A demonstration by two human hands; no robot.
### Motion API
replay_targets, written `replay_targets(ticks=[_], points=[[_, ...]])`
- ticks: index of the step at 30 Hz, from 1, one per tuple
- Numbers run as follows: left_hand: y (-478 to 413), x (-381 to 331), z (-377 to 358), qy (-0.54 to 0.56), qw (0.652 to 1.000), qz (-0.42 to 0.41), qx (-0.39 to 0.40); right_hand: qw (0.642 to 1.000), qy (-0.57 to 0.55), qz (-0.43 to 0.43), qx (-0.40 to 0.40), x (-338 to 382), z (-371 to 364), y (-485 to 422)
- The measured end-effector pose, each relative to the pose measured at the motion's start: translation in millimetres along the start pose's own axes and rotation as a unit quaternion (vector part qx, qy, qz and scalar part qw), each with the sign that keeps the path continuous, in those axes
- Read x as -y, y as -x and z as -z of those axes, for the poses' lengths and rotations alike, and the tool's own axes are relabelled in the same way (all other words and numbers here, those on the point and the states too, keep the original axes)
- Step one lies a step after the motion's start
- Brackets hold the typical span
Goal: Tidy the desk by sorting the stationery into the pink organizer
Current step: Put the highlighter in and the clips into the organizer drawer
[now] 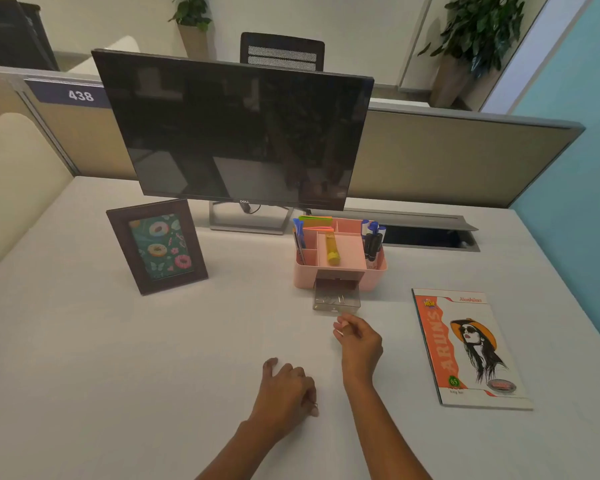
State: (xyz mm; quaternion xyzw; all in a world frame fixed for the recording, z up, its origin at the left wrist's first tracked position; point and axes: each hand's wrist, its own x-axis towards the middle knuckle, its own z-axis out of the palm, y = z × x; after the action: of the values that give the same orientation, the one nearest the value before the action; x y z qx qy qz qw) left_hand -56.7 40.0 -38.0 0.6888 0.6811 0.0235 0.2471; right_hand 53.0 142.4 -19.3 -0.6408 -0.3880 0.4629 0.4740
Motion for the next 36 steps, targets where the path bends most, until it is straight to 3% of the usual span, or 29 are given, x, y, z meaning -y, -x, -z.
replay_targets(ticks=[10,16,24,31,36], points=[[-11.4,-5.0,5.4,-0.049,0.999,-0.009,0.013,0.999,0.003,-0.026,0.033,-12.3,7.4,11.5],[-24.9,-1.1,13.6,0.024,0.997,0.041,-0.055,0.992,-0.005,-0.078,0.099,-12.8,6.1,18.4],[-47.1,-1.4,31.1,0.117,0.979,0.072,-0.152,0.977,0.011,-0.085,0.193,-12.5,2.8,21.8],[-63.4,-3.6,36.7,0.237,0.944,0.114,-0.199,0.969,-0.066,-0.118,0.208,2.1,10.7,8.2],[-79.8,-11.7,49.3,0.237,0.937,0.157,-0.204,0.953,-0.176,-0.168,0.179,18.1,11.8,-7.6]])
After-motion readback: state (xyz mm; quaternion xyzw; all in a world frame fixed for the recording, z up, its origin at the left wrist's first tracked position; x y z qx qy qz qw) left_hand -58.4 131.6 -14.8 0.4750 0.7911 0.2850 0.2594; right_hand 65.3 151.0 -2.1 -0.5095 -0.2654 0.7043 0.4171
